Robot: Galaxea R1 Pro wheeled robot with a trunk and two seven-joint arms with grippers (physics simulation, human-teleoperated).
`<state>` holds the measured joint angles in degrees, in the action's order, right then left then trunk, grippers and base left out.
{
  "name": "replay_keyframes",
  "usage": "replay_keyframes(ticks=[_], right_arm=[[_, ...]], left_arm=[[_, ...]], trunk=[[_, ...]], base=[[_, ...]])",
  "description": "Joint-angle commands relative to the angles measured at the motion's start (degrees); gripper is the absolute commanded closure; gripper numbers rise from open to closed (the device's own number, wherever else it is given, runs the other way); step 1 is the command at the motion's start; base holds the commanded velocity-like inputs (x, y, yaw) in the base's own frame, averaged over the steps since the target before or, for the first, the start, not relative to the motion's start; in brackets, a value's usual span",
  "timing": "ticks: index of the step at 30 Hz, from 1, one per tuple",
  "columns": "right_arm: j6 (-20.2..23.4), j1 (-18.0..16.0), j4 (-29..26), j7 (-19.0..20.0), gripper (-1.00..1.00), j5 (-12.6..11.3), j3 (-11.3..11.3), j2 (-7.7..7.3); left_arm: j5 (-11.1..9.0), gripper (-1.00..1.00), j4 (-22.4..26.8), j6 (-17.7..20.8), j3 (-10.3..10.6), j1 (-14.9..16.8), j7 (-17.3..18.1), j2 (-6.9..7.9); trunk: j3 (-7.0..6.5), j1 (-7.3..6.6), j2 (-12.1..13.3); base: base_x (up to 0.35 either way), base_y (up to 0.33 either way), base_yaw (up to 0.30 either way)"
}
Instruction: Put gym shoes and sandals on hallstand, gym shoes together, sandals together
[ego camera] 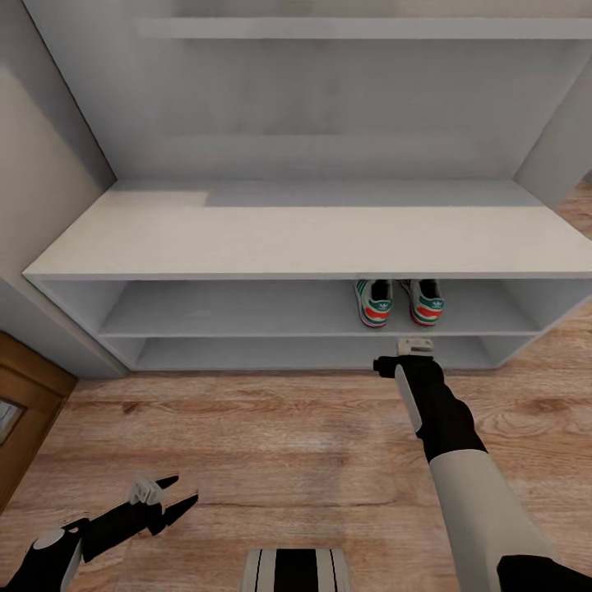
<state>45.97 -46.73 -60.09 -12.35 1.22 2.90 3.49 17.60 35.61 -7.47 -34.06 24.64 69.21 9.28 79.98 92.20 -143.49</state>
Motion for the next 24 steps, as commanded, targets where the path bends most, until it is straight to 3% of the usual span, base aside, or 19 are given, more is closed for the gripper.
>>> replay_keyframes(ticks=[1, 10, 24], right_arm=[[0.3, 0.0, 0.0, 0.0, -1.0, 0.1, 0.1, 0.04], [0.2, 0.0, 0.0, 0.0, -1.0, 0.2, 0.1, 0.04], [0.2, 0.0, 0.0, 0.0, -1.0, 0.2, 0.1, 0.06]], left_arm=[[0.6, -1.0, -0.3, -0.6, -0.4, -0.3, 0.2, -0.05], [0.6, -1.0, -1.2, -0.7, -0.4, -3.2, 0.2, -0.05], [0.6, -1.0, -1.2, -0.7, -0.4, -3.2, 0.2, -0.05]], trunk=[[0.04, -0.01, 0.0], [0.04, -0.01, 0.0], [0.04, -0.01, 0.0]], base=[[0.0, 0.0, 0.0], [0.0, 0.0, 0.0], [-0.023, 0.0, 0.0]])
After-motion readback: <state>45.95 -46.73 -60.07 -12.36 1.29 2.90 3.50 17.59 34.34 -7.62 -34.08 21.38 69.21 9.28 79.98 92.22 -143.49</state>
